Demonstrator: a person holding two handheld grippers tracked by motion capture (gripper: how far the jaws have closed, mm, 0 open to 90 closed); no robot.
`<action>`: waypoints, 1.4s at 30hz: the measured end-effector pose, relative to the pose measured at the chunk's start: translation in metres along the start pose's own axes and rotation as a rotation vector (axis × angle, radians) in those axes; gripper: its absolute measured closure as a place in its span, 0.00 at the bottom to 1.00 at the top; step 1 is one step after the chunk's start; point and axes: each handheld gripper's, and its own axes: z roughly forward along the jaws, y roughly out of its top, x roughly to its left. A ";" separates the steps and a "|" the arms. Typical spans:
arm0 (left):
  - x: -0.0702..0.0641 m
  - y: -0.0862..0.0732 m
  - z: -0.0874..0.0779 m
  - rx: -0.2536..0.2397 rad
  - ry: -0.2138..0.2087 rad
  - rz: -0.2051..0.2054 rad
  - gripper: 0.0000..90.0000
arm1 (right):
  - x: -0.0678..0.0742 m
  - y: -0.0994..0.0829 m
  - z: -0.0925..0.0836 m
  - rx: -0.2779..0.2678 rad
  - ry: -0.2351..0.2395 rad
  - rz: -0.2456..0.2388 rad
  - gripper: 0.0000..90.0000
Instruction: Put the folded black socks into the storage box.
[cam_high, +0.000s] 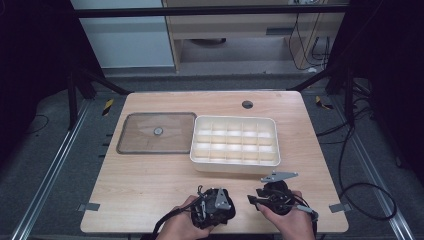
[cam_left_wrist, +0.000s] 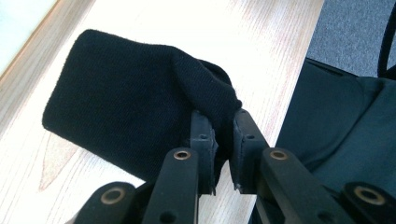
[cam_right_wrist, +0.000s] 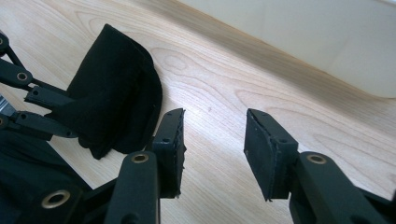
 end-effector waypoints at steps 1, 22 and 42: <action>0.000 0.000 0.000 0.000 0.000 0.000 0.90 | 0.000 0.000 0.000 0.000 0.000 0.000 0.65; 0.005 0.003 0.007 -0.013 -0.042 -0.022 0.90 | -0.003 0.000 -0.007 -0.006 -0.011 -0.002 0.67; -0.001 0.002 0.012 -0.024 -0.055 -0.047 0.90 | -0.005 0.000 -0.010 -0.024 -0.007 0.000 0.64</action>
